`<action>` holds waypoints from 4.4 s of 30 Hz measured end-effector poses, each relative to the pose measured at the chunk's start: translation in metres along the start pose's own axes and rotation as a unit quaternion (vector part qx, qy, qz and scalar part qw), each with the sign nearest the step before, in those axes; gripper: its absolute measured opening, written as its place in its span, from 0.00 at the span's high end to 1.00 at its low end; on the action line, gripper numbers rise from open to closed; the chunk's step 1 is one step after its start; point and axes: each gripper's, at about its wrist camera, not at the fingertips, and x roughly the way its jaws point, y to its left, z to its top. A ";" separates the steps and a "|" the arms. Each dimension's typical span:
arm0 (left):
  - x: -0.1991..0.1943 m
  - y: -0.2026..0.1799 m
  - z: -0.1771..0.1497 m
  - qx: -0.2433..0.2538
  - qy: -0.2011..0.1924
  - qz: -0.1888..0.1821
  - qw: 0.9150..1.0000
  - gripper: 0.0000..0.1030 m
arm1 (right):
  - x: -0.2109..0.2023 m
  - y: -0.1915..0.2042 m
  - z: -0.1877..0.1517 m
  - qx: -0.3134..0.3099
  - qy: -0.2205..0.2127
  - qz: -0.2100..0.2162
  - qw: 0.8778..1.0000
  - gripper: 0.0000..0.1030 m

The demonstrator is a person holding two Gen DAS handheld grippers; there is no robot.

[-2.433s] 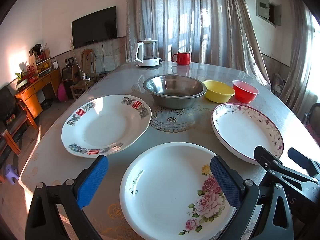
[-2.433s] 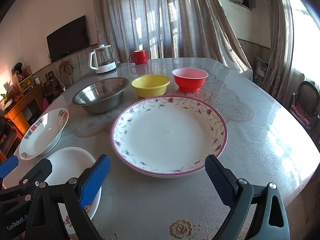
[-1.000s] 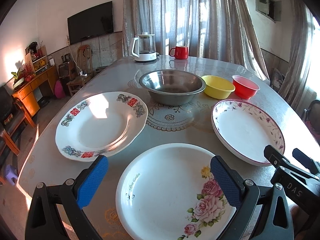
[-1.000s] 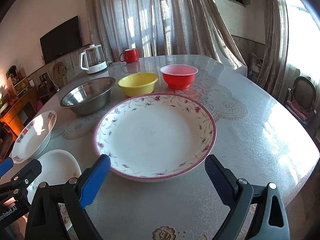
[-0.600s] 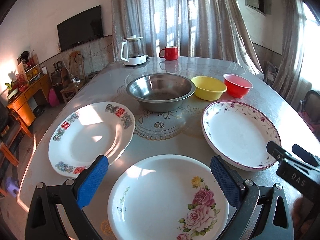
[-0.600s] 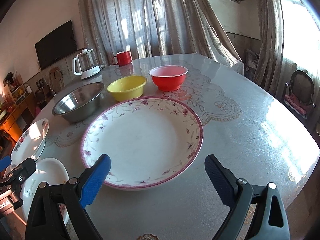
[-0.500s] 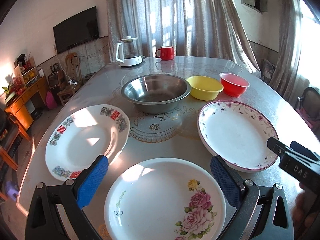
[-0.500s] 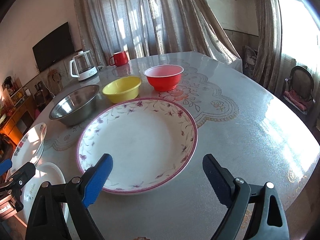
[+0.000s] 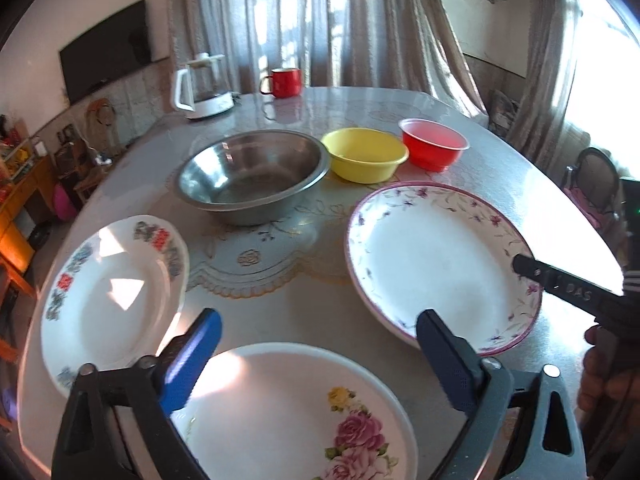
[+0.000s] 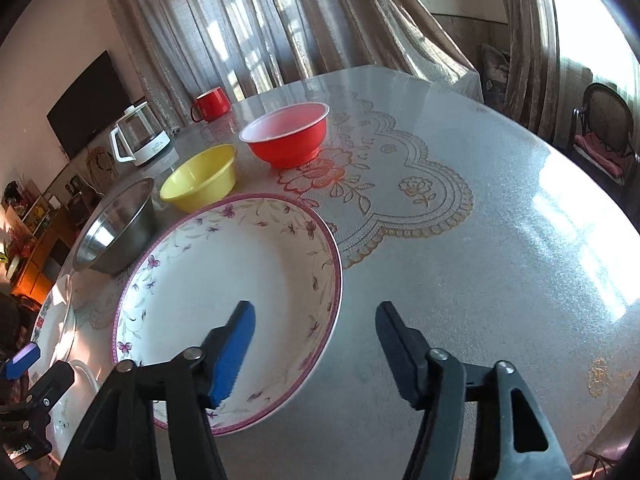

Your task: Organize plates and bowls

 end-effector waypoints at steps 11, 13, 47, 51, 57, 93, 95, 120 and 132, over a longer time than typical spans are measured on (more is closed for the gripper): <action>0.040 0.015 0.028 -0.040 0.062 -0.080 0.994 0.57 | 0.013 0.000 0.000 -0.017 0.019 0.020 0.999 0.74; 0.048 0.013 0.030 -0.046 0.076 -0.098 0.991 0.61 | 0.012 -0.002 0.001 -0.018 0.021 0.025 0.999 0.74; 0.052 0.038 0.013 -0.024 0.088 -0.067 0.994 0.82 | 0.018 0.037 -0.010 -0.072 0.041 0.052 0.995 0.74; 0.047 0.042 0.007 -0.029 0.088 -0.075 0.993 0.82 | 0.018 0.044 -0.015 -0.087 0.035 0.039 0.995 0.74; 0.041 0.044 0.002 -0.039 0.085 -0.080 0.992 0.82 | 0.016 0.043 -0.017 -0.087 0.038 0.039 0.995 0.74; -0.035 0.274 -0.063 -0.273 -0.024 0.091 0.958 0.55 | 0.071 0.280 -0.018 -0.223 0.159 0.236 0.932 0.66; -0.029 0.280 -0.064 -0.275 -0.016 0.085 0.957 0.57 | 0.083 0.286 -0.019 -0.226 0.170 0.231 0.931 0.66; -0.025 0.246 -0.063 -0.189 -0.039 0.053 0.980 0.74 | 0.081 0.297 -0.030 -0.288 0.125 0.213 0.925 0.74; -0.067 0.191 -0.045 -0.137 -0.092 0.013 0.986 0.73 | 0.026 0.233 -0.023 -0.240 0.080 0.237 0.938 0.74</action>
